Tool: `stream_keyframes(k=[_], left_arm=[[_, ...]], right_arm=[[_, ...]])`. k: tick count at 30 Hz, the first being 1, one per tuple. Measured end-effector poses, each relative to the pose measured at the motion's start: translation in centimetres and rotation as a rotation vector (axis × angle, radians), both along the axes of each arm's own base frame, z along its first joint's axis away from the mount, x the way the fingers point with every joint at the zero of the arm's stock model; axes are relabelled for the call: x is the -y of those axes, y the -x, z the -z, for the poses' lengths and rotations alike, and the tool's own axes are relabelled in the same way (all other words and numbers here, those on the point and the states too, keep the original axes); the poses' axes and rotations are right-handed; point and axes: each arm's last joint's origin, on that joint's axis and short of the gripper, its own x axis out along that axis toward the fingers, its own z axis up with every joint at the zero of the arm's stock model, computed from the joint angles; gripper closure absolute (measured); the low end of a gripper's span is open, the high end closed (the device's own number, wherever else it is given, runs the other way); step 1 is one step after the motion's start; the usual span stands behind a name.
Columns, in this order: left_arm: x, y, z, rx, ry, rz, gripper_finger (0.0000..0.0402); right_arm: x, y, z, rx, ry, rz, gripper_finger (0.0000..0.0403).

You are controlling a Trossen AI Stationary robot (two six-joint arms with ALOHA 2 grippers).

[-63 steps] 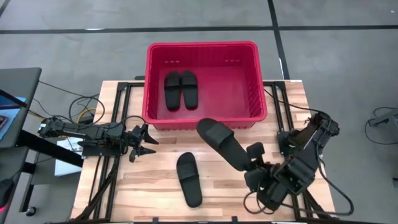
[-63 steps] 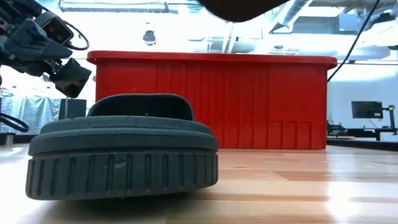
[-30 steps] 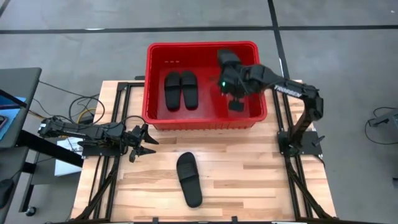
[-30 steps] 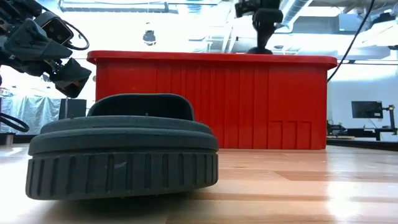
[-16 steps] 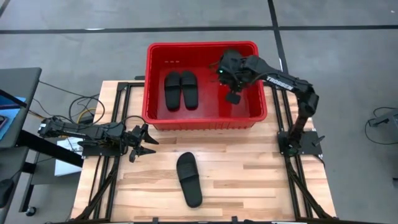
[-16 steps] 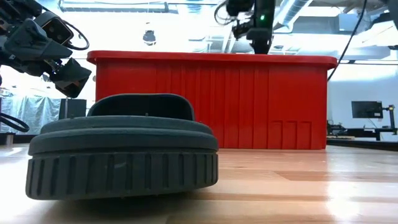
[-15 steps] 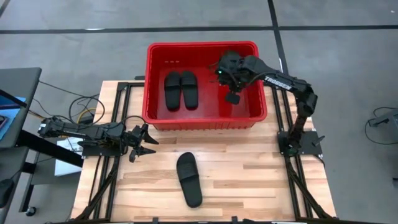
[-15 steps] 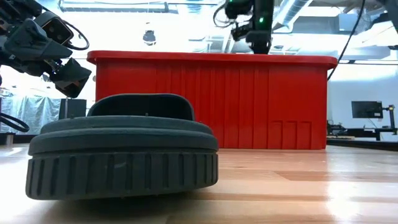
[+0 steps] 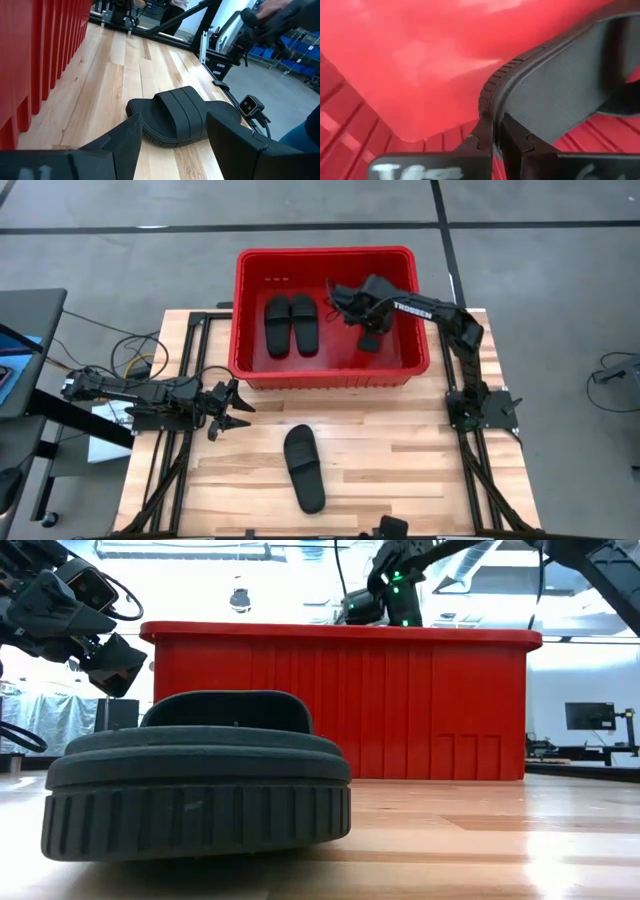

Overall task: Pick and place slides into bin
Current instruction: Put the black slide into the red bin

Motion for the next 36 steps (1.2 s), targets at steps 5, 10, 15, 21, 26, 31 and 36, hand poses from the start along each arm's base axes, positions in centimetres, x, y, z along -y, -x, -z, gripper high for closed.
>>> stream_keyframes(k=[5, 10, 15, 21, 26, 31, 36], left_arm=[[0.0, 0.0, 0.0, 0.000, 0.000, 0.000, 0.0191], [0.0, 0.0, 0.0, 0.000, 0.000, 0.000, 0.0191], [0.0, 0.0, 0.0, 0.000, 0.000, 0.000, 0.0191], [0.0, 0.0, 0.0, 0.000, 0.000, 0.000, 0.0191], [0.0, 0.0, 0.0, 0.000, 0.000, 0.000, 0.0191], [0.0, 0.0, 0.0, 0.000, 0.000, 0.000, 0.0191], [0.0, 0.0, 0.0, 0.000, 0.000, 0.000, 0.0191]], right_arm=[[1.1, 0.4, 0.2, 0.011, -0.026, 0.007, 0.0402], [1.8, 0.9, 0.3, 0.032, -0.068, 0.023, 0.0402], [2.1, 1.1, 0.3, 0.035, -0.084, 0.006, 0.0402], [2.1, 1.1, 0.3, 0.036, -0.098, -0.016, 0.0402], [2.1, 1.1, 0.3, 0.050, -0.127, -0.016, 0.0402], [2.1, 1.1, 0.3, 0.055, -0.125, 0.009, 0.0375], [2.1, 1.1, 0.3, 0.056, -0.124, 0.012, 0.0333]])
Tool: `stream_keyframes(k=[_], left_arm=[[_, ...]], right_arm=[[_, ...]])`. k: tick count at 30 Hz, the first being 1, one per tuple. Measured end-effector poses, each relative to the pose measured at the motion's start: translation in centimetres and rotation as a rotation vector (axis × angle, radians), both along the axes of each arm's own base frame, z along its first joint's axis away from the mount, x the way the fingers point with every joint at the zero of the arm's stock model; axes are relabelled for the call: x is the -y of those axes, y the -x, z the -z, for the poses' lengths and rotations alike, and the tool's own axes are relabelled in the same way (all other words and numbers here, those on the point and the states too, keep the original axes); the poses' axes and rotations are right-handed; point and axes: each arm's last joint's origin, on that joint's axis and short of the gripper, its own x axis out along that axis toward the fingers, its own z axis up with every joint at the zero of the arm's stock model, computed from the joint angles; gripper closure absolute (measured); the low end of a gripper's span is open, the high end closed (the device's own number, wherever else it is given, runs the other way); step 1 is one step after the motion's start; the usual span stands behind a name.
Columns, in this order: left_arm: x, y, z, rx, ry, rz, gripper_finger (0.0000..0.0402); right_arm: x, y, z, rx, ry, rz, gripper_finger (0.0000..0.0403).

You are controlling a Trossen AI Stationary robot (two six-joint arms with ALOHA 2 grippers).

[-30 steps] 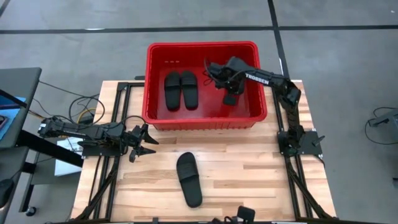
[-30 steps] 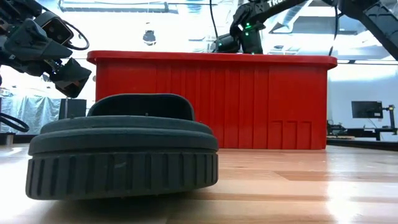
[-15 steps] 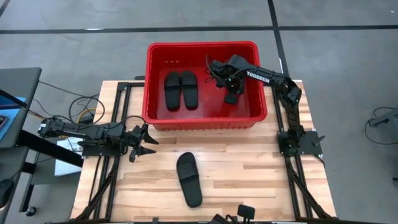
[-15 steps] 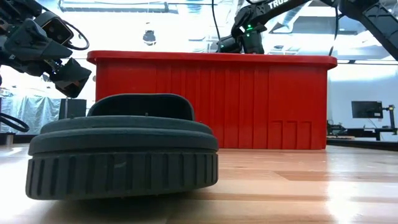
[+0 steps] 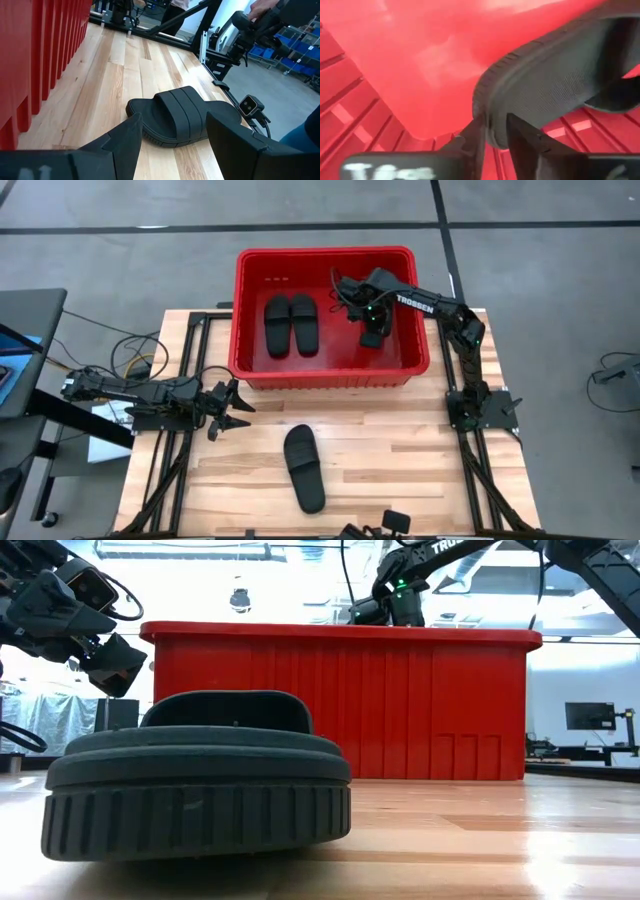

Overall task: Pick and place slides into bin
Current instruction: Put the black slide into the red bin

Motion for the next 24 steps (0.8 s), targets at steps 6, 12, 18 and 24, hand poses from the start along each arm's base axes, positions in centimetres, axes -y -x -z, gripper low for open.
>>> stream_keyframes(k=[6, 12, 18, 24], left_arm=[[0.00, 0.00, -0.01, 0.000, 0.000, 0.000, 0.0191], [0.00, 0.00, 0.00, 0.000, 0.000, 0.000, 0.0191], [0.00, 0.00, -0.01, 0.000, 0.000, 0.000, 0.0191], [0.00, 0.00, -0.01, 0.000, 0.000, 0.000, 0.0191]], right_arm=[[0.00, 0.01, -0.01, 0.002, -0.002, 0.000, 0.0298], [0.00, 0.01, -0.01, 0.002, -0.003, 0.000, 0.0265], [0.00, 0.01, -0.01, 0.002, 0.001, 0.011, 0.0247], [-0.02, 0.16, -0.33, -0.004, 0.031, 0.028, 0.0247]])
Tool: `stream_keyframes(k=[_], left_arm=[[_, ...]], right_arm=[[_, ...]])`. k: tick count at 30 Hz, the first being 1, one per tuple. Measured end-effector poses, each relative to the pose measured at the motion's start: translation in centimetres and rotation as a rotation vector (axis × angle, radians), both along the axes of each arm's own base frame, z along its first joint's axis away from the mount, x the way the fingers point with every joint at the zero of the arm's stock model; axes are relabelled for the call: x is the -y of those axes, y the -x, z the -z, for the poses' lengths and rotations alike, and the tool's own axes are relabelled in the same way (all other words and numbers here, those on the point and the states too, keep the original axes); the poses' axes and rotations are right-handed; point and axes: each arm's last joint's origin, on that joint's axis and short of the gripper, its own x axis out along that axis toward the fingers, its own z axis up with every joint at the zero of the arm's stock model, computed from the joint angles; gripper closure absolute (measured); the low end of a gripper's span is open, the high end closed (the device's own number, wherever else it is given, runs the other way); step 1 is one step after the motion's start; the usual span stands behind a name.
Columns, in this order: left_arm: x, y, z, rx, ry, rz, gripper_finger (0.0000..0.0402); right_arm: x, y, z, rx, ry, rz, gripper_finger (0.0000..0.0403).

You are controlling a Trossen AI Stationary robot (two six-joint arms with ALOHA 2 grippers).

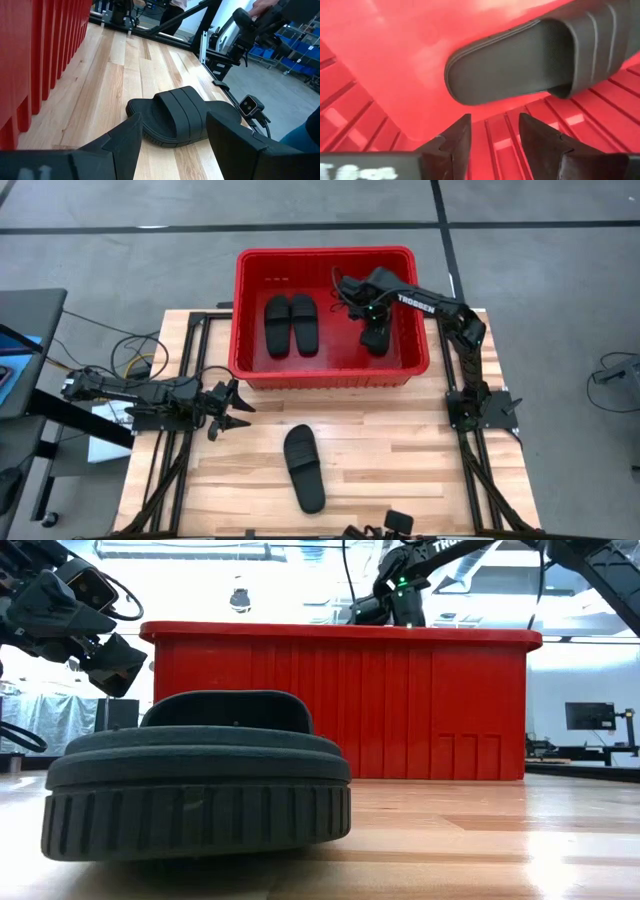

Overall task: Pick and place slides into bin
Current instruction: Put the black slide into the red bin

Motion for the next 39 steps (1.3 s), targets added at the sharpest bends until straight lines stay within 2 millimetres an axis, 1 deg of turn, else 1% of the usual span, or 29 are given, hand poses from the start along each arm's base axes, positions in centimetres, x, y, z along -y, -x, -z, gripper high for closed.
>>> stream_keyframes(k=[4, 6, 9, 14, 16, 18, 22, 25, 29, 33, 36, 39], left_arm=[[0.0, 0.0, 0.0, 0.000, 0.000, 0.000, 0.0191], [0.0, 0.0, 0.0, 0.000, 0.000, 0.000, 0.0191], [0.0, 0.0, 0.0, 0.000, 0.000, 0.000, 0.0191], [0.0, 0.0, 0.0, -0.001, 0.000, 0.000, 0.0191], [0.0, 0.0, 0.0, 0.000, 0.000, 0.000, 0.0191], [0.0, 0.0, 0.0, 0.000, 0.000, 0.000, 0.0191], [0.0, 0.0, 0.0, 0.000, 0.000, 0.000, 0.0191], [0.0, 0.0, 0.0, 0.000, 0.000, 0.000, 0.0191], [0.0, 0.0, 0.0, 0.000, 0.000, 0.000, 0.0191], [0.0, 0.0, 0.0, 0.000, 0.000, 0.000, 0.0191], [0.0, 0.0, 0.0, 0.000, 0.000, 0.000, 0.0191], [0.0, 0.0, 0.0, 0.000, 0.000, 0.000, 0.0191]], right_arm=[[-0.7, 0.7, -1.3, -0.009, -0.004, -0.022, 0.0248], [-1.2, 1.4, -2.3, -0.008, -0.005, -0.038, 0.0248], [-2.0, 2.3, -4.5, 0.053, 0.032, -0.026, 0.0248], [-4.7, 4.0, -8.6, 0.187, 0.105, -0.062, 0.0255], [-6.0, 4.5, -10.2, 0.259, 0.141, -0.075, 0.0258], [-7.5, 5.0, -11.9, 0.373, 0.148, -0.086, 0.0262], [-10.3, 5.1, -14.6, 0.654, 0.066, -0.112, 0.0266], [-12.6, 4.8, -16.0, 0.813, -0.024, -0.168, 0.0266], [-16.5, 4.2, -16.9, 0.909, -0.201, -0.327, 0.0265], [-20.9, 3.9, -16.9, 0.908, -0.372, -0.501, 0.0267], [-23.9, 3.6, -16.6, 0.886, -0.407, -0.592, 0.0273], [-26.3, 2.9, -16.1, 0.864, -0.395, -0.607, 0.0280]])
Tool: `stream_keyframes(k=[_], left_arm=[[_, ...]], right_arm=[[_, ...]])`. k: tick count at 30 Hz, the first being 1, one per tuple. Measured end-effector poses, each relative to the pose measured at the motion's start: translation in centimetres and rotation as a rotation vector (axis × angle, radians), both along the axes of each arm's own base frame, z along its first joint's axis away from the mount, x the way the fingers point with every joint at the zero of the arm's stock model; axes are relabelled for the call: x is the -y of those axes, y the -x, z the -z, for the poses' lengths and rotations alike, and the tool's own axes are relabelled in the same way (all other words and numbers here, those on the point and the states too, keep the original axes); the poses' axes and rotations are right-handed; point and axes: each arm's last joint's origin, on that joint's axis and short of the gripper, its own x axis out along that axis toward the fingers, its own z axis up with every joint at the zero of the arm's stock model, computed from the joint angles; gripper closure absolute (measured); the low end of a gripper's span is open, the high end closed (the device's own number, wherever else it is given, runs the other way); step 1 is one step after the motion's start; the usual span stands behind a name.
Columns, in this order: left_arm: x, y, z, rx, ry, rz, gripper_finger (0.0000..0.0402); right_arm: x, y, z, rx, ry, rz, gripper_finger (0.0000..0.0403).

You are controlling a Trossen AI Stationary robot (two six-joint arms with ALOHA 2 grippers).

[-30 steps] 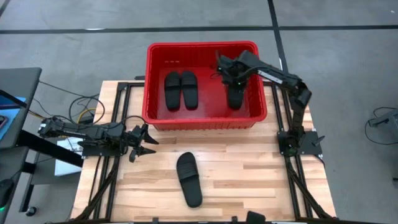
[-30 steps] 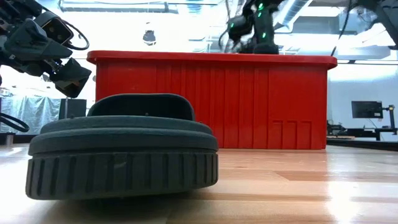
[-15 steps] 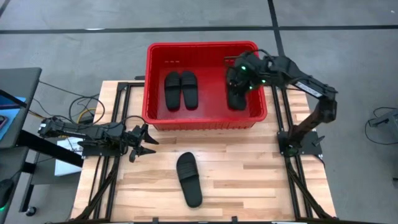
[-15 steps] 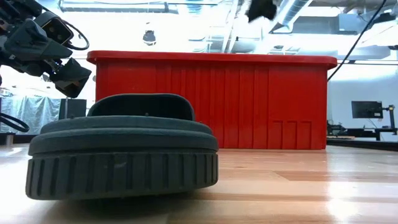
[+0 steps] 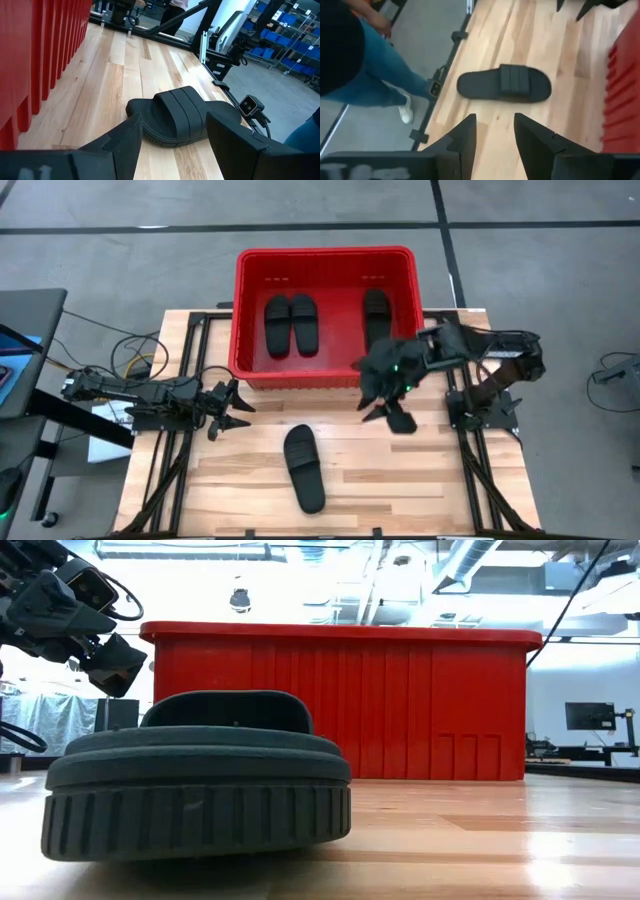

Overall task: Pick and place slides into bin
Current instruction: Put the black slide into the red bin

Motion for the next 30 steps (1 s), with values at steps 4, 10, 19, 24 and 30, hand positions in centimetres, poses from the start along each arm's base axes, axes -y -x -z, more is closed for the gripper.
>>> stream_keyframes(k=[4, 10, 19, 24, 30], left_arm=[[0.0, 0.0, 0.0, 0.000, 0.000, 0.000, 0.0191], [0.0, 0.0, 0.0, 0.000, 0.000, 0.000, 0.0191], [0.0, 0.0, 0.0, 0.000, 0.000, 0.000, 0.0191], [0.0, 0.0, 0.0, 0.000, 0.000, 0.000, 0.0191], [0.0, 0.0, 0.0, 0.000, 0.000, 0.000, 0.0191]], right_arm=[[-2.8, -1.1, 1.0, -0.030, 0.014, 0.015, 0.0285], [-6.8, -3.1, 4.2, -0.133, 0.080, 0.072, 0.0284], [-12.6, -5.6, 9.4, -0.218, 0.123, -0.018, 0.0284], [-14.5, -6.9, 12.1, -0.259, 0.130, -0.020, 0.0284], [-14.7, -8.9, 14.6, -0.295, 0.104, 0.093, 0.0285]])
